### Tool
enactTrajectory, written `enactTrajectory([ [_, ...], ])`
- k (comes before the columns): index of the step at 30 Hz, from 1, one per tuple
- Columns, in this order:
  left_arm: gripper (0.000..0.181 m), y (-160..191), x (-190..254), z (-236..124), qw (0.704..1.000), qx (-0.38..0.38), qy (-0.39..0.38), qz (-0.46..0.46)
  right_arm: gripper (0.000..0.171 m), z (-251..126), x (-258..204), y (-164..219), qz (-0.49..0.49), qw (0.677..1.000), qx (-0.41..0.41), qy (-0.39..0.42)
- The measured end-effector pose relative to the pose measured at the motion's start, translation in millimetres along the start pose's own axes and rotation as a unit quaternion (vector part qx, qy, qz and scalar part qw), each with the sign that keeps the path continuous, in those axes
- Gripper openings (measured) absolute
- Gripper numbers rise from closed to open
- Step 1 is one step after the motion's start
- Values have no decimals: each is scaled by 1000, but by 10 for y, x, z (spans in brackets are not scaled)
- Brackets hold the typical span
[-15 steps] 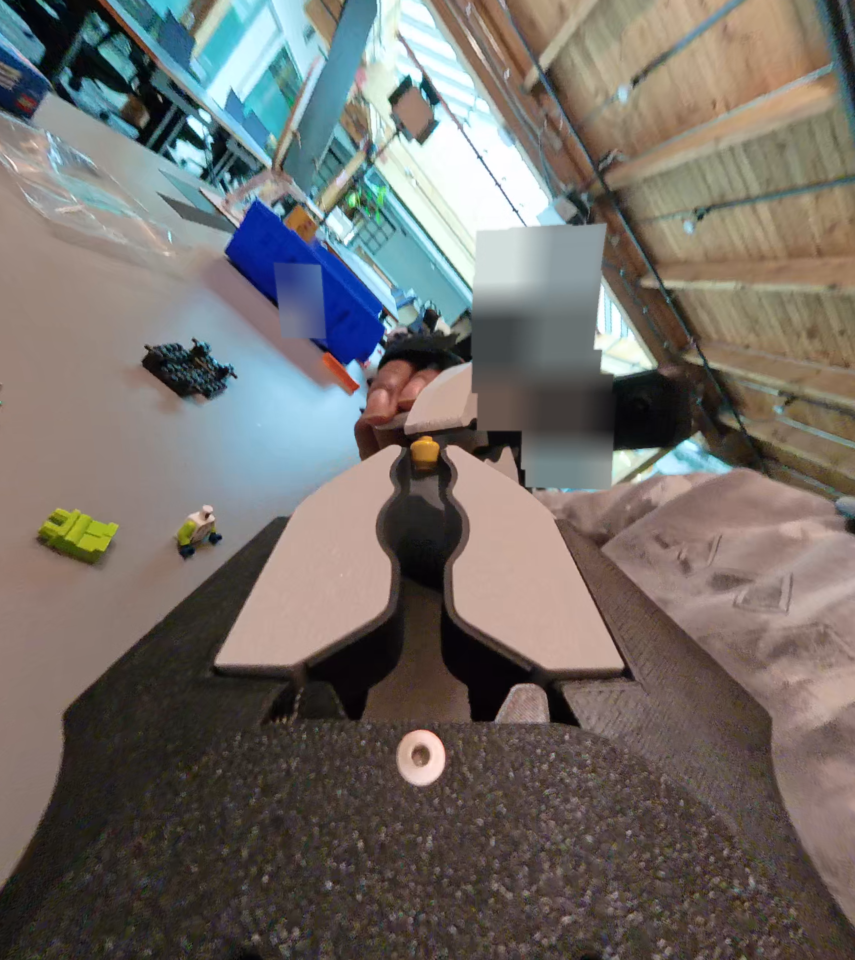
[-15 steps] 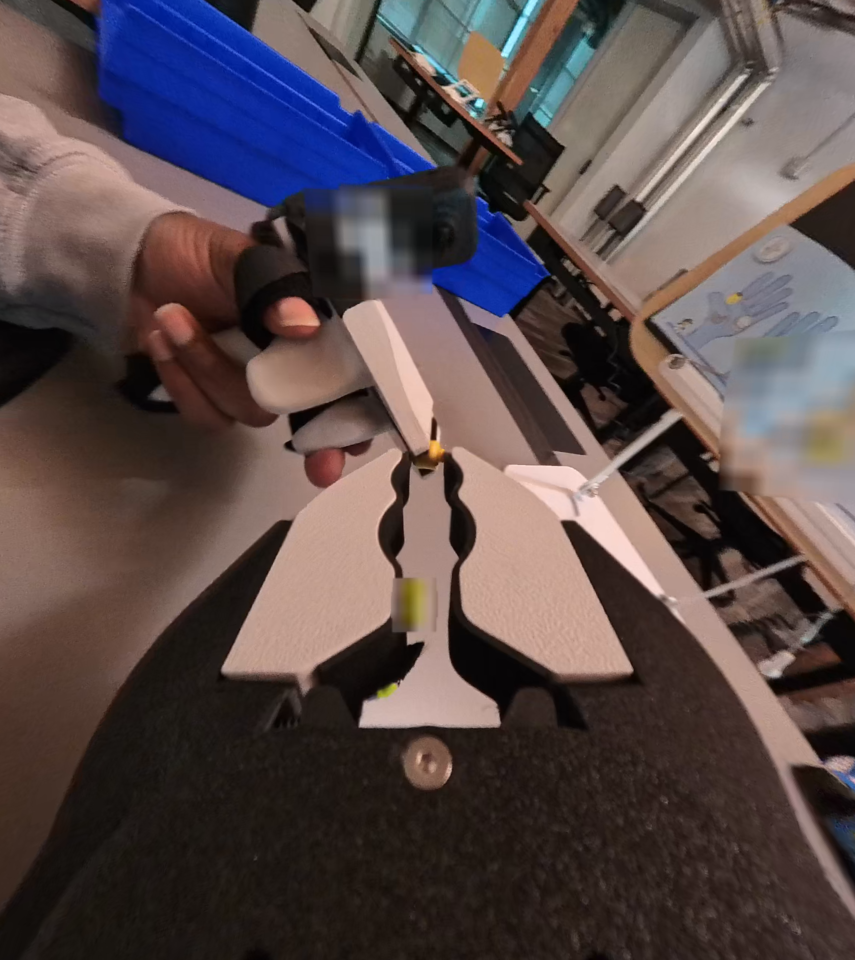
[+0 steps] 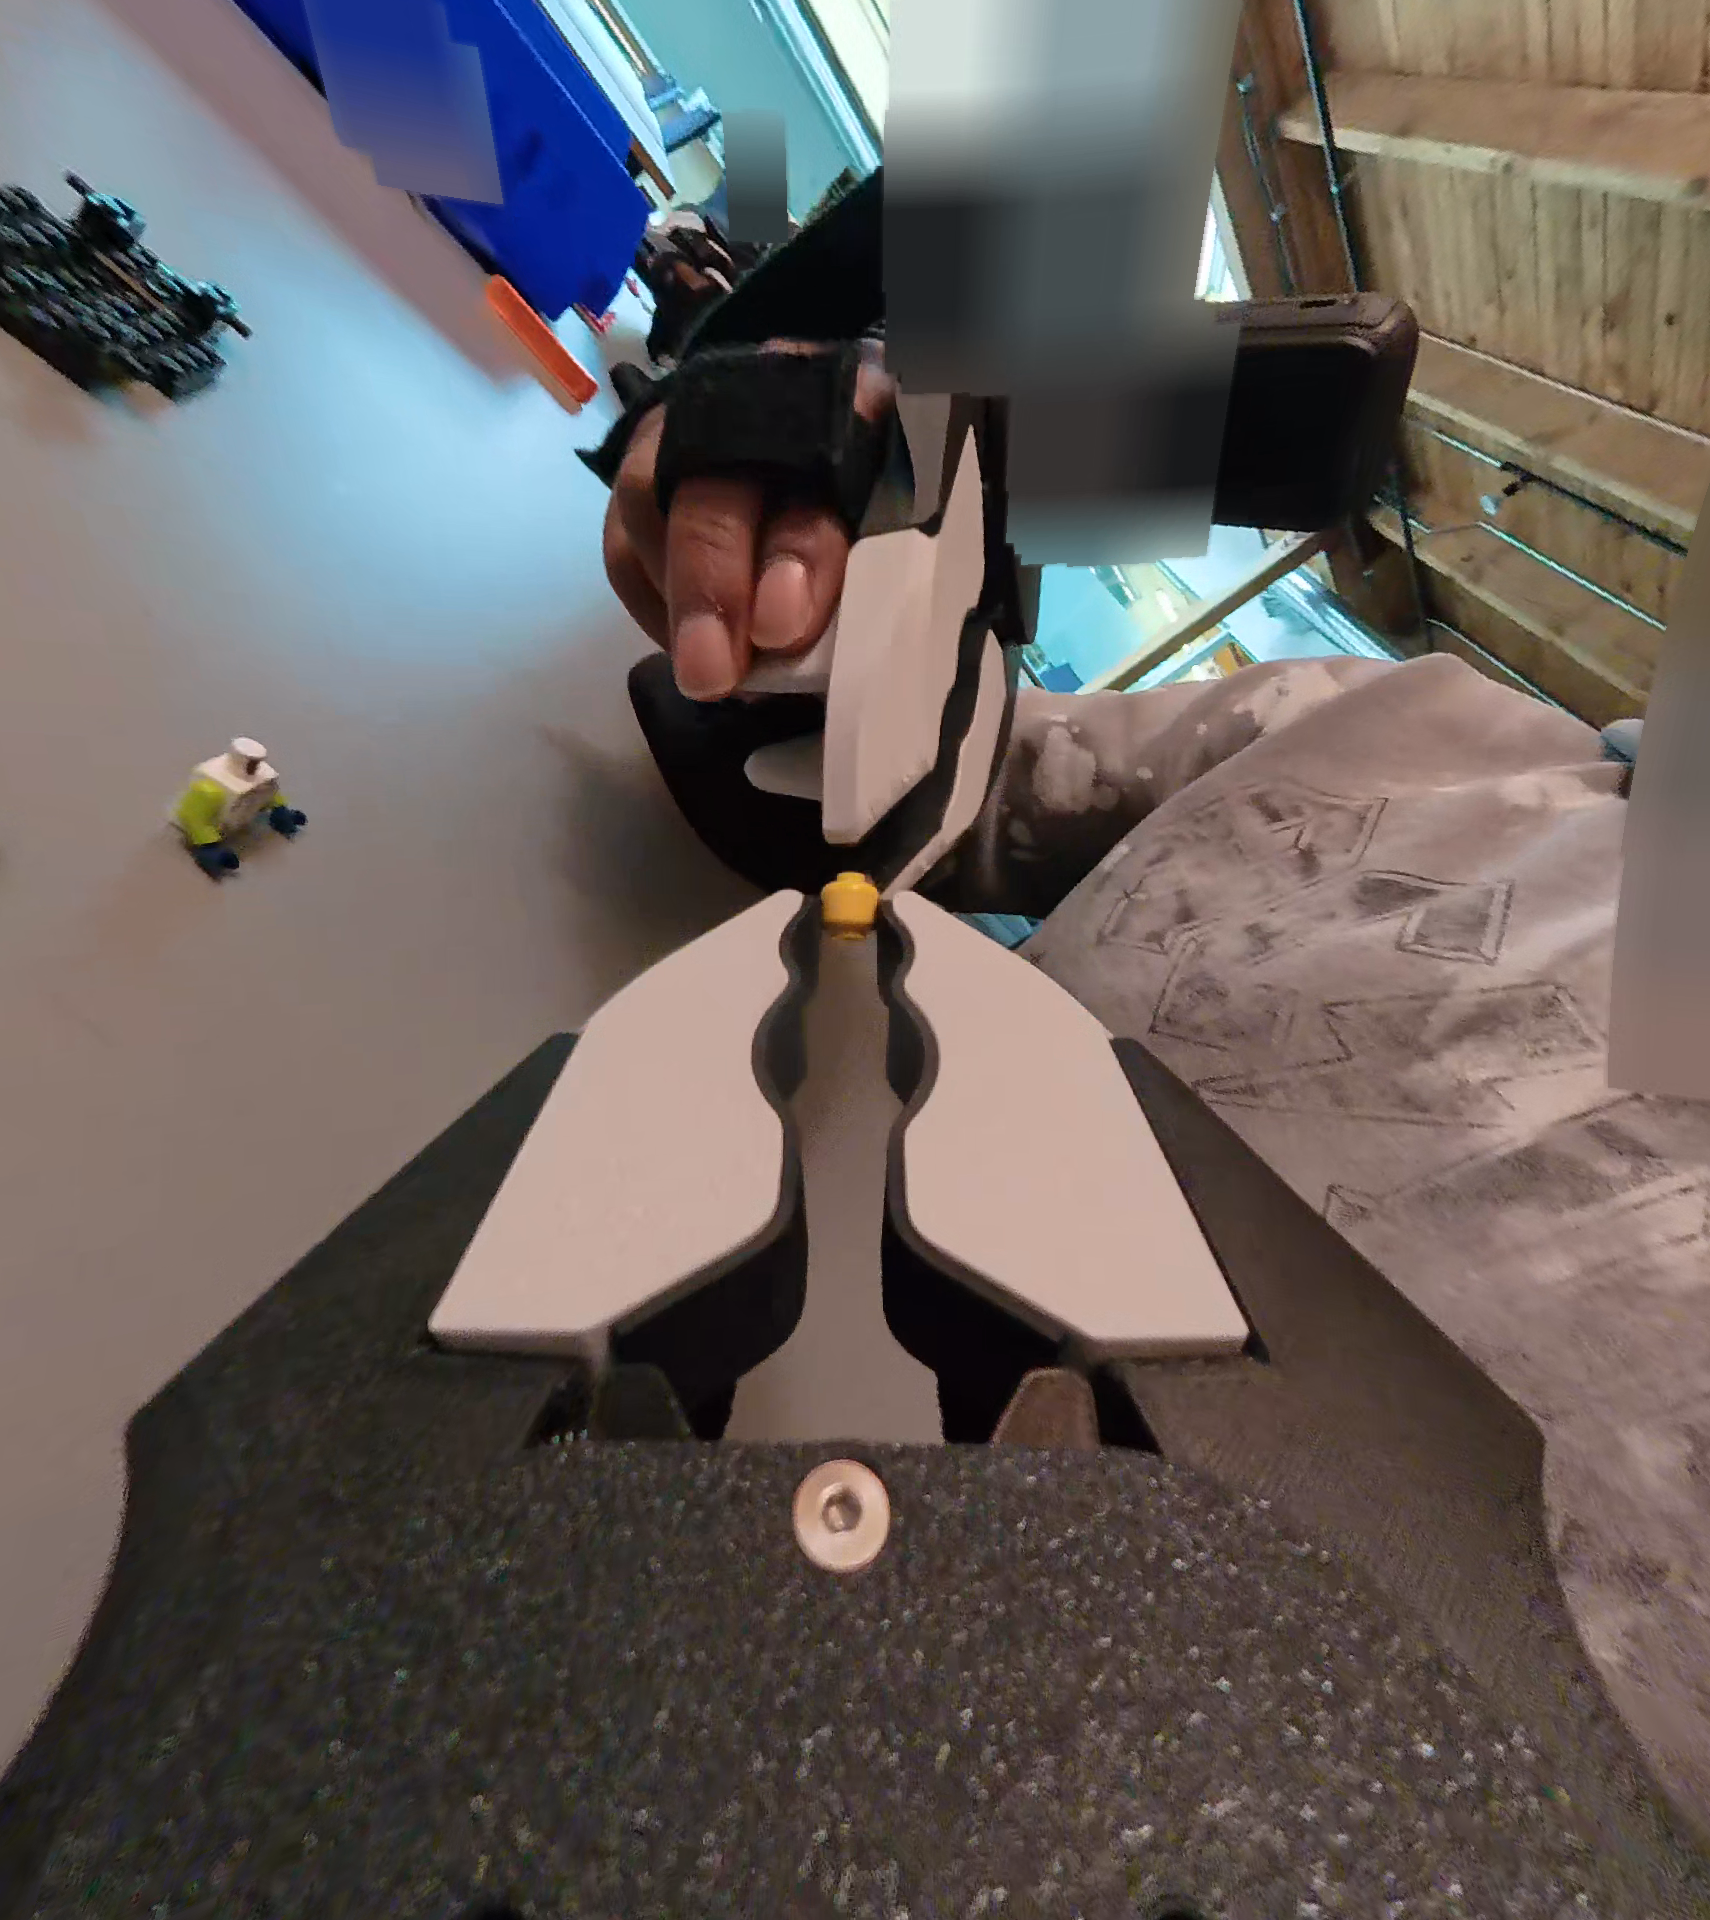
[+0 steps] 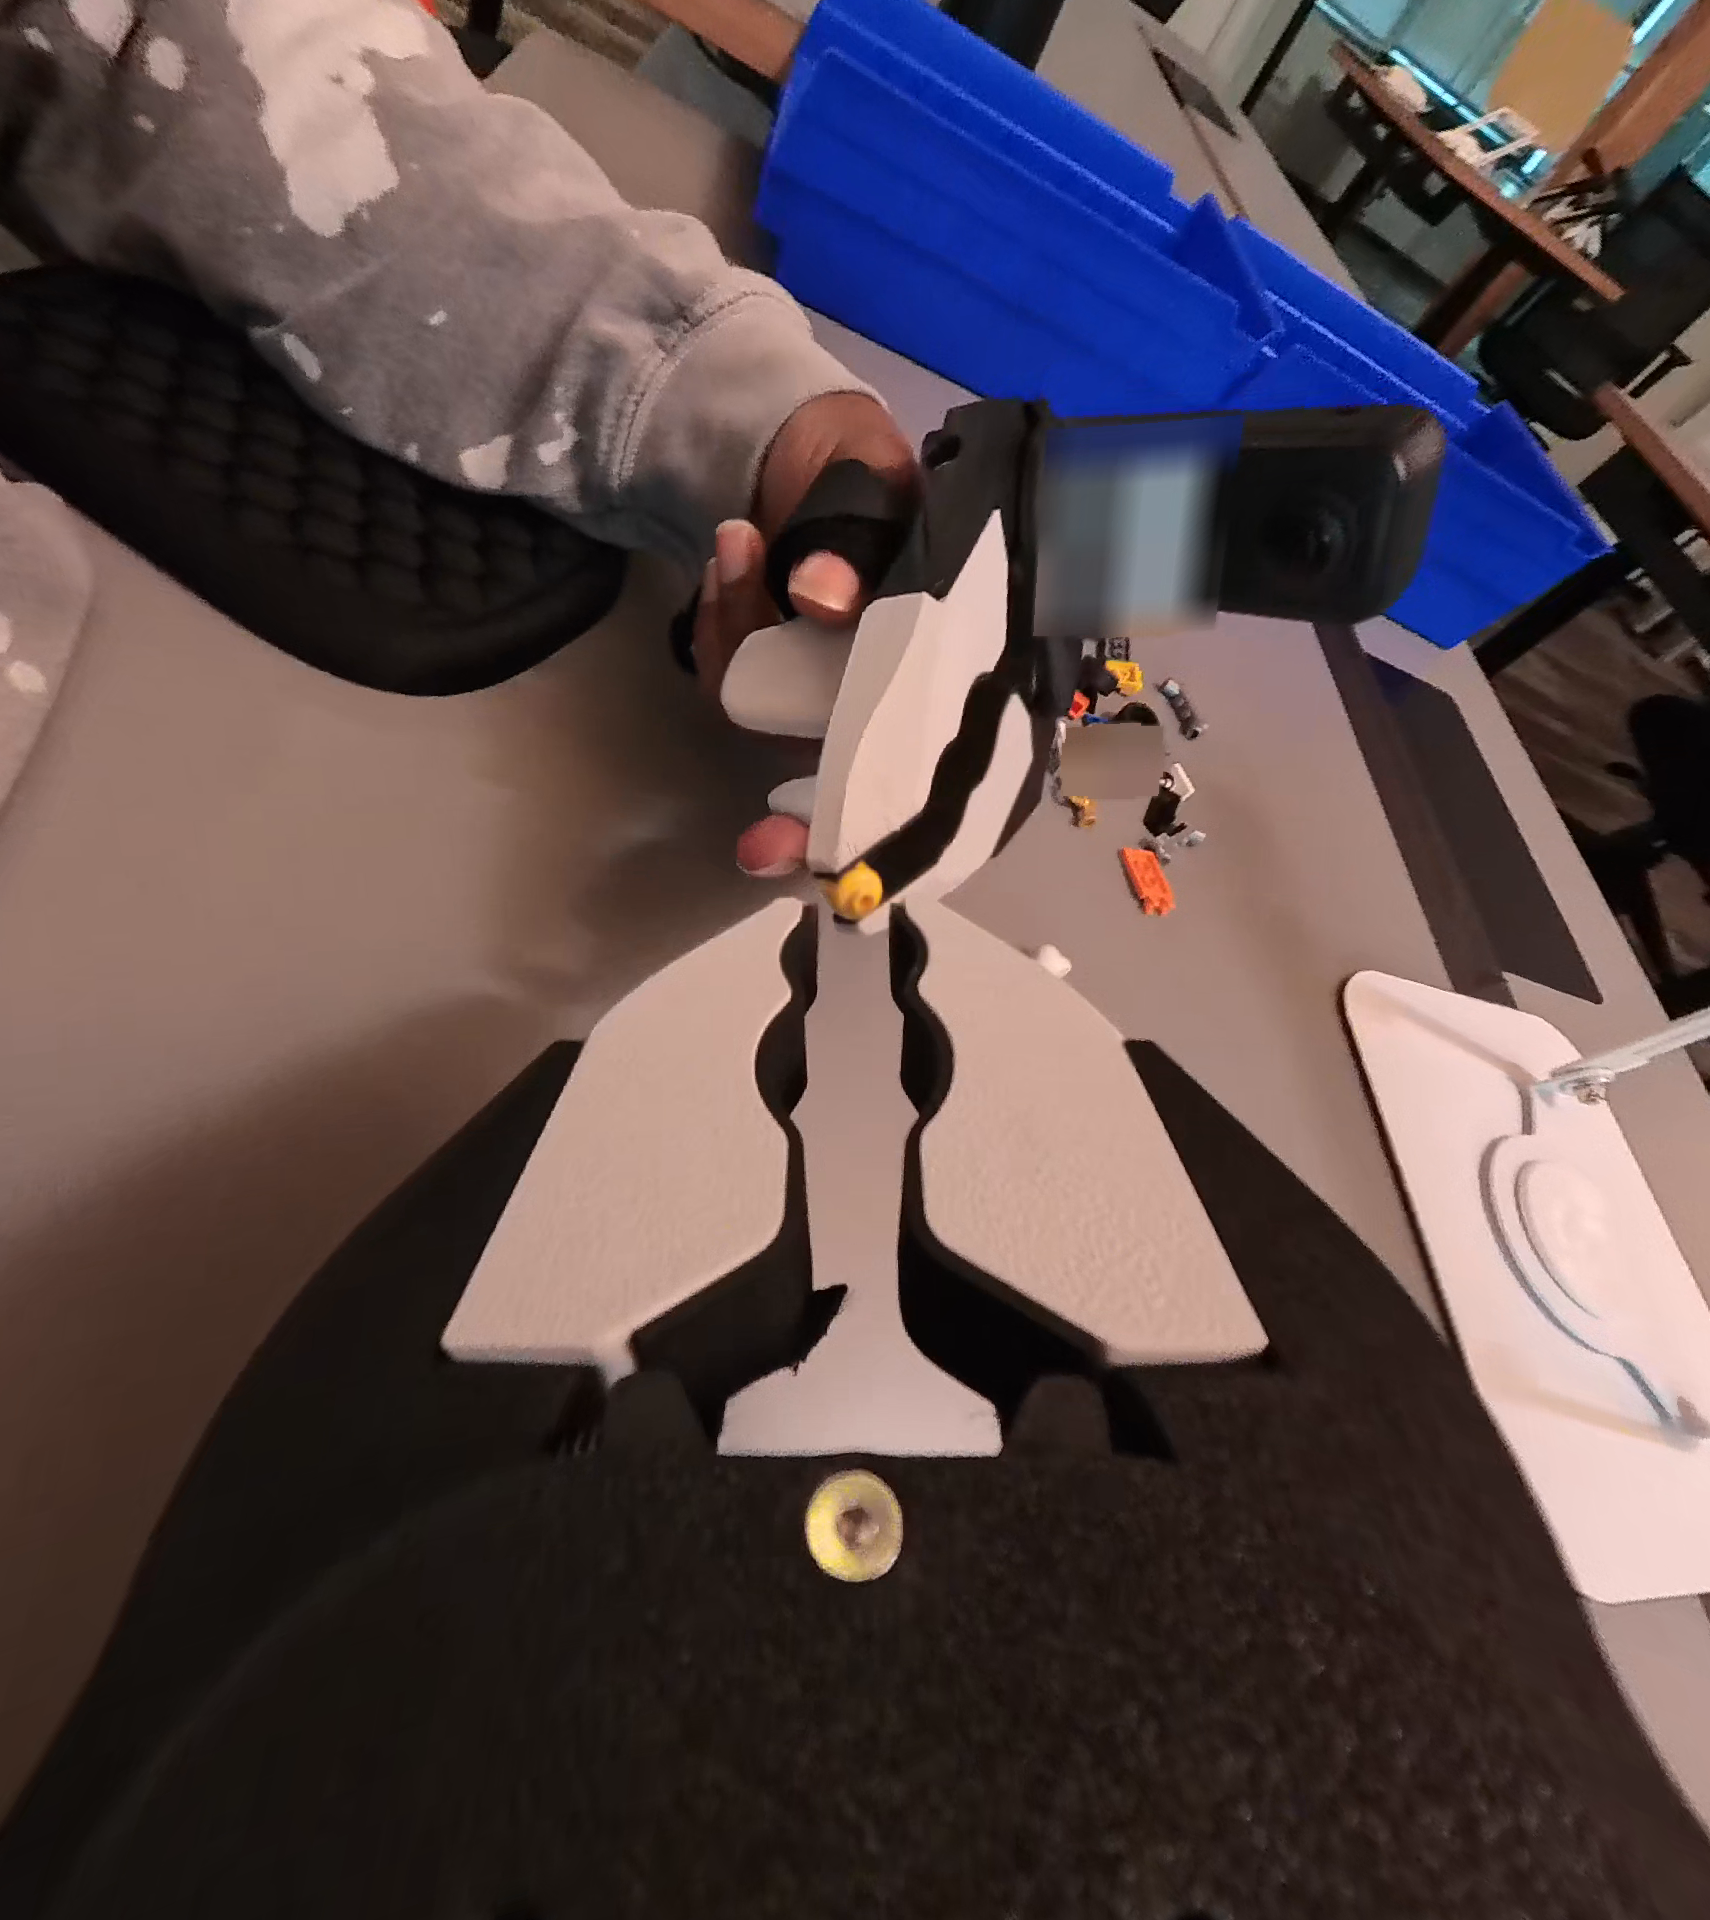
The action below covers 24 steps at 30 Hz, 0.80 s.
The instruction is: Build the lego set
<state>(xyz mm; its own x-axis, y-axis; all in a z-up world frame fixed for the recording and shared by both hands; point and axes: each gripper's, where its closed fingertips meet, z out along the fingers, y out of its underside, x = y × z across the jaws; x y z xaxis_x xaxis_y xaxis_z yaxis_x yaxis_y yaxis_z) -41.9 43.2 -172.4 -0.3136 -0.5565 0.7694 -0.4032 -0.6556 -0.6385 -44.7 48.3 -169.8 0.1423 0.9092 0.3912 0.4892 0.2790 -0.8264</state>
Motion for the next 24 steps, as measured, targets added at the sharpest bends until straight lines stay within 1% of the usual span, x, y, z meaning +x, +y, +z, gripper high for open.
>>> enactTrajectory([
  [9,10,84,91,28,998,-25,51,-20,11,-33,-99,-30,-28,999,-1,-24],
  [16,10,222,136,96,994,-71,72,-29,11,17,-266,-47,-65,996,-17,-52],
  [24,10,311,130,127,993,-97,63,-25,10,55,-349,-3,-103,992,-41,-57],
])
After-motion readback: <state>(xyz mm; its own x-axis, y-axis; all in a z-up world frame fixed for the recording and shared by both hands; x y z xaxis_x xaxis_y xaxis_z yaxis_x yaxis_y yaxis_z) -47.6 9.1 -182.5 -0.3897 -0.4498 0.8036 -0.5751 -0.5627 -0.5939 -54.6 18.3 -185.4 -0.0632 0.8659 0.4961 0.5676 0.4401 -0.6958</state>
